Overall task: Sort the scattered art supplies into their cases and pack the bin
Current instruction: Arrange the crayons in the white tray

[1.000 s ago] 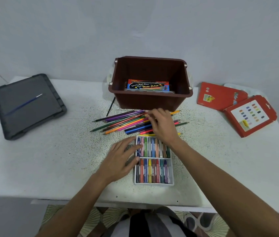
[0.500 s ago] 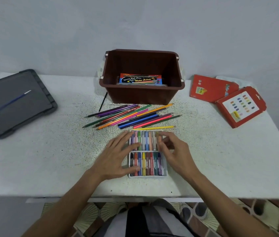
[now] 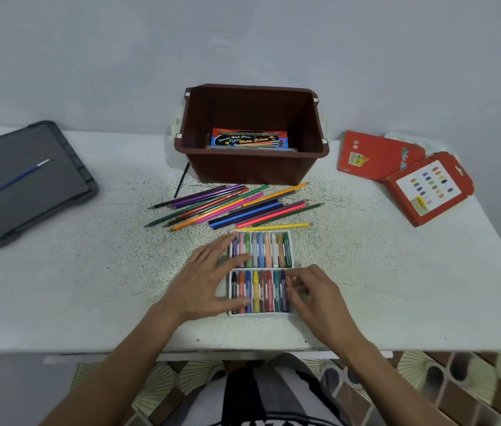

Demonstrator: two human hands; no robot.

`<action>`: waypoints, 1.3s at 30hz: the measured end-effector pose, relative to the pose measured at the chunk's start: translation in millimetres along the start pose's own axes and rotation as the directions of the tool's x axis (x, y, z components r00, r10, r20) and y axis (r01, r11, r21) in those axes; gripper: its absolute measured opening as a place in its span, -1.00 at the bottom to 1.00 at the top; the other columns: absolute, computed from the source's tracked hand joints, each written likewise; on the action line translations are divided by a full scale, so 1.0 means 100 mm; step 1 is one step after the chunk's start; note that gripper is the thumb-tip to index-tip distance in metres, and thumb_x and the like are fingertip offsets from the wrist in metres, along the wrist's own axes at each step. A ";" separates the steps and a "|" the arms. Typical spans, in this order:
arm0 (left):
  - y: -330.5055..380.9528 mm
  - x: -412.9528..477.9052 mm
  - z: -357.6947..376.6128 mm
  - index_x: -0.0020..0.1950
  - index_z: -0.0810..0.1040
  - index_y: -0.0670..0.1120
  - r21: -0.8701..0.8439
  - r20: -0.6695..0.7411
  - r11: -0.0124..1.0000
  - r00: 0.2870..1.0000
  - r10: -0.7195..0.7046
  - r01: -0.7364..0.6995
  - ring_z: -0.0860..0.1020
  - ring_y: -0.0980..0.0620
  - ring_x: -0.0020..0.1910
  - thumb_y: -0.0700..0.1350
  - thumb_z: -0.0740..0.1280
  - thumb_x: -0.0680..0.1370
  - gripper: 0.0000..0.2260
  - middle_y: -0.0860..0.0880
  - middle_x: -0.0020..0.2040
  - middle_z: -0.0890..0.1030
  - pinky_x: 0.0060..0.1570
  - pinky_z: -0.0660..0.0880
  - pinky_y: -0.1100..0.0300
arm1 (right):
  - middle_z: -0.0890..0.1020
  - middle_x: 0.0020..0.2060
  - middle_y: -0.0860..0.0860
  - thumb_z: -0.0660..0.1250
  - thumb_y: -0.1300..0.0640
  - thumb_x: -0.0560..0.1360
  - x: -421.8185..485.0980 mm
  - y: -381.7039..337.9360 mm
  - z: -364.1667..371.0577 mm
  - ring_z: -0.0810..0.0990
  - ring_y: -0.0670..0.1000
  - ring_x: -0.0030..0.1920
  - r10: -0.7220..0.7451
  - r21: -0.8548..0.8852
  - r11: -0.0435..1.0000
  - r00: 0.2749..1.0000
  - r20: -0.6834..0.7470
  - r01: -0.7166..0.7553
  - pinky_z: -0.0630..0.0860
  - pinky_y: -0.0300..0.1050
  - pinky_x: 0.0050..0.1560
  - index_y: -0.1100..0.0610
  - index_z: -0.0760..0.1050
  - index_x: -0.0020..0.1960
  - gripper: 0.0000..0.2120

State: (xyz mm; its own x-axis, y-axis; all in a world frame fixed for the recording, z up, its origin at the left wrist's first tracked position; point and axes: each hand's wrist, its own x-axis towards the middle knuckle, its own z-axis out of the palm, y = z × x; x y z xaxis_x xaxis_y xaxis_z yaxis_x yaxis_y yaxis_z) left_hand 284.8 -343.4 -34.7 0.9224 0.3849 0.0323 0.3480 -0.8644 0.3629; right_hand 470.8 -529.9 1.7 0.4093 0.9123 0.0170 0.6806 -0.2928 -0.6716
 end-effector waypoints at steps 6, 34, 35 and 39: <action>0.01 0.00 -0.01 0.56 0.10 0.24 0.006 0.013 1.000 1.000 -0.013 0.013 -0.09 0.08 0.58 0.50 0.12 0.47 -0.28 0.07 0.62 -0.15 0.49 -0.13 0.04 | 0.40 -0.10 -0.19 0.37 0.18 0.55 0.00 0.04 -0.01 0.46 -0.22 -0.14 0.112 0.059 0.992 0.993 0.026 -0.113 0.37 -0.45 -0.14 -0.01 0.47 0.34 -0.62; 0.21 0.07 -0.05 0.62 -0.18 0.00 0.113 0.046 0.992 0.998 0.047 -0.052 -0.28 0.05 0.57 0.31 -0.05 0.64 -0.33 0.02 0.61 -0.27 0.52 -0.28 0.05 | 0.18 0.56 0.15 -0.04 -0.17 0.68 0.19 0.09 0.15 0.12 0.14 0.55 -0.249 -0.445 0.857 0.965 0.081 0.259 0.13 0.10 0.53 0.16 0.22 0.55 -0.43; 0.24 0.09 -0.04 0.61 -0.22 -0.02 0.132 0.065 0.989 0.996 0.061 -0.070 -0.30 0.04 0.57 0.29 -0.08 0.66 -0.34 0.01 0.60 -0.29 0.52 -0.28 0.03 | 0.10 0.58 0.12 -0.07 -0.17 0.68 0.21 0.12 0.17 0.03 0.14 0.58 -0.250 -0.466 0.840 0.961 0.120 0.277 0.11 0.13 0.54 0.14 0.15 0.58 -0.43; 0.26 0.13 0.02 0.60 -0.26 -0.06 0.172 0.117 0.981 0.991 0.068 -0.088 -0.33 0.04 0.56 0.24 -0.14 0.68 -0.38 0.01 0.59 -0.32 0.51 -0.20 -0.01 | -0.09 0.60 0.05 -0.18 -0.20 0.68 0.31 0.20 0.19 -0.16 0.15 0.58 -0.206 -0.491 0.818 0.949 0.237 0.300 0.04 0.21 0.54 0.05 -0.09 0.61 -0.42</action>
State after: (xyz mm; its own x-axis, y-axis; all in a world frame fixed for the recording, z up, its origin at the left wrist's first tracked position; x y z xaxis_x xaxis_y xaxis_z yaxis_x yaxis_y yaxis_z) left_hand 306.0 -361.9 -26.5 0.9573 0.2843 -0.0523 0.2890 -0.9376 0.1933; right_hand 485.3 -502.3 -24.8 0.1044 0.9943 -0.0206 0.9777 -0.1064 -0.1809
